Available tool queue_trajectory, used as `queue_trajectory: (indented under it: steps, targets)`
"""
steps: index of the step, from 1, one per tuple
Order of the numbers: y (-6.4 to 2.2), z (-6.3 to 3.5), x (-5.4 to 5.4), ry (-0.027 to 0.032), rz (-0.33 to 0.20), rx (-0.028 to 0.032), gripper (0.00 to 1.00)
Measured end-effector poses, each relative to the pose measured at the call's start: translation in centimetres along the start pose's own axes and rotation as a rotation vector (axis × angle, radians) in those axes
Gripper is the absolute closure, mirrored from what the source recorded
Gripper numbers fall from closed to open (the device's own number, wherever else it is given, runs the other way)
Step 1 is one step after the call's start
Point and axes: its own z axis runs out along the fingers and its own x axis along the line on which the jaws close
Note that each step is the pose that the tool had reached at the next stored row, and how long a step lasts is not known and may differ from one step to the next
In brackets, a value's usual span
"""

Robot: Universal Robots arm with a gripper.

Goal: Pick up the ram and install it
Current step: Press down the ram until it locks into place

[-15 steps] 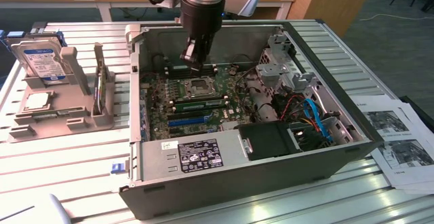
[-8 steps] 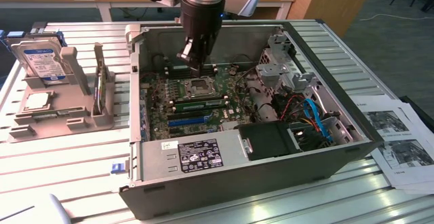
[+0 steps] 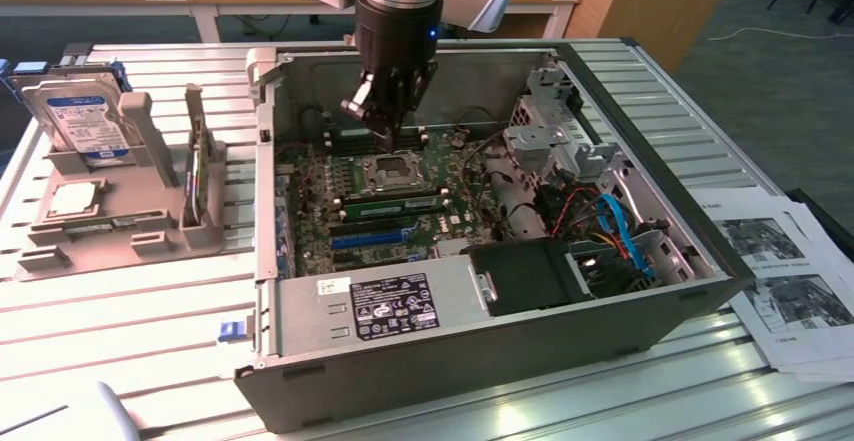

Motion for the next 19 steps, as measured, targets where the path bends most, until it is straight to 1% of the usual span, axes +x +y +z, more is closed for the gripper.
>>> queue_trajectory:
  steps: [19]
  targets:
    - [0.0,0.0,0.0,-0.0028,0.337,0.0002,0.9]
